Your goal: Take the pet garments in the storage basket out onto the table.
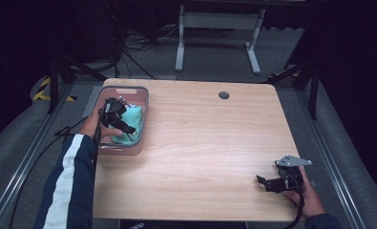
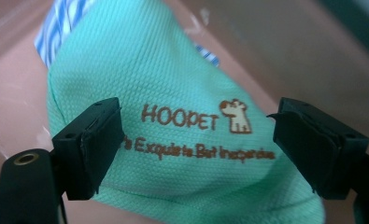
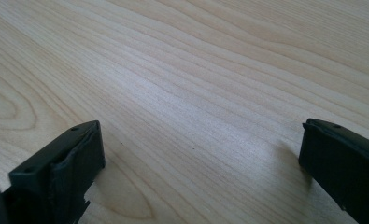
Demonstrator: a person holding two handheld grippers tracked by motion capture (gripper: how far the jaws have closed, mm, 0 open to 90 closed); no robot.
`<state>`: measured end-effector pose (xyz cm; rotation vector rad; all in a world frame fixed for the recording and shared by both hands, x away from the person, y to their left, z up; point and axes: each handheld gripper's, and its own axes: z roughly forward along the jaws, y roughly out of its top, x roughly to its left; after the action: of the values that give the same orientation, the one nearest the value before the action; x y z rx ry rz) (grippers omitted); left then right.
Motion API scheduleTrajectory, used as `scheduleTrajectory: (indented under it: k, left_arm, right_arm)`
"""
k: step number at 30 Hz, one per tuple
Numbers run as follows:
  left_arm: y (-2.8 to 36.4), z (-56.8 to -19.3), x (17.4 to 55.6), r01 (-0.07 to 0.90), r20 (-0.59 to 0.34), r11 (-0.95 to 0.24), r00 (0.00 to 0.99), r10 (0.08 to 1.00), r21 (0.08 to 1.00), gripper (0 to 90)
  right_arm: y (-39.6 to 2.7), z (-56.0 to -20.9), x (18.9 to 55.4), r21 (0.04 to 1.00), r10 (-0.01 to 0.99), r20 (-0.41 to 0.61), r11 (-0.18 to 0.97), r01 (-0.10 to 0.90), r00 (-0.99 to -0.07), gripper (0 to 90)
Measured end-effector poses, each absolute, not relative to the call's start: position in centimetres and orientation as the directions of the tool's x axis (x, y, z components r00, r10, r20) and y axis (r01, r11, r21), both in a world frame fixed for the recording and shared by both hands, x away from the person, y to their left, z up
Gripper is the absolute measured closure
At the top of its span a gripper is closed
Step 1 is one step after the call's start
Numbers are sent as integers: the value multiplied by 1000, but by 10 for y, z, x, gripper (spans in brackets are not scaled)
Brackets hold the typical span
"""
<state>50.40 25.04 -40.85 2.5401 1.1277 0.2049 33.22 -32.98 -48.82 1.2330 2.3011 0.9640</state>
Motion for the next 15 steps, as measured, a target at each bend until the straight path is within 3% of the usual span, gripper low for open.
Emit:
scheduleTrajectory:
  k: [8,12,15]
  left_arm:
    - [246,-432,521,769,55,-605,608,792,205,156]
    - [244,-434,524,799,26,-573,579,815,184,159]
    - [247,-434,524,804,-5,-563,574,819,189,229]
  right_arm:
    - [-330,-488,332,711,832,10,384,589,-555,6]
    - [-330,-488,332,710,831,6,388,587,-557,6]
    - [-330,-488,332,711,831,6,388,587,-556,6]
